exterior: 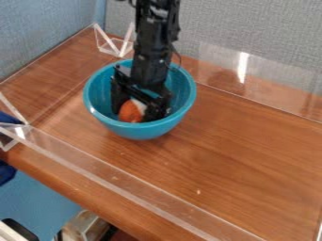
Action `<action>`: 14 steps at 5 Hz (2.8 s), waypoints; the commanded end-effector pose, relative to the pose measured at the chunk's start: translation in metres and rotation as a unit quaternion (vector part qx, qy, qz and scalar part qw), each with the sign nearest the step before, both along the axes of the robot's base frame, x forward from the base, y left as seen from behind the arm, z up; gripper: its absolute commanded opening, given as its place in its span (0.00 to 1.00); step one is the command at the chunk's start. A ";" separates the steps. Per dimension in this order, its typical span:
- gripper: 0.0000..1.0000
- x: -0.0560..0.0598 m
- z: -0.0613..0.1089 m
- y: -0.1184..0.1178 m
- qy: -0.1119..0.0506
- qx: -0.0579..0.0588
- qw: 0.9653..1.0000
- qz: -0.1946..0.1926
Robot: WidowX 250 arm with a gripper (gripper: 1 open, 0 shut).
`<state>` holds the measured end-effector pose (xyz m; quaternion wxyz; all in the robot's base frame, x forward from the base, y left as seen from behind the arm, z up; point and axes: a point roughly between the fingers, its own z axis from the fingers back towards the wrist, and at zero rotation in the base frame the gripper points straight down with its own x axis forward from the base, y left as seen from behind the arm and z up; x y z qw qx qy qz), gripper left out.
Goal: Remove the mushroom from inside the blue bowl and put it on the table
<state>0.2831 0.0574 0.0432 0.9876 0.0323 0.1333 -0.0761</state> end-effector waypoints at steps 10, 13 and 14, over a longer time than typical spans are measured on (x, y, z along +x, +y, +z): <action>0.00 0.010 0.021 0.006 -0.033 -0.026 0.999 -0.015; 0.00 0.008 0.034 0.005 -0.044 -0.035 0.998 -0.019; 0.00 0.008 0.046 0.004 -0.057 -0.038 0.997 -0.019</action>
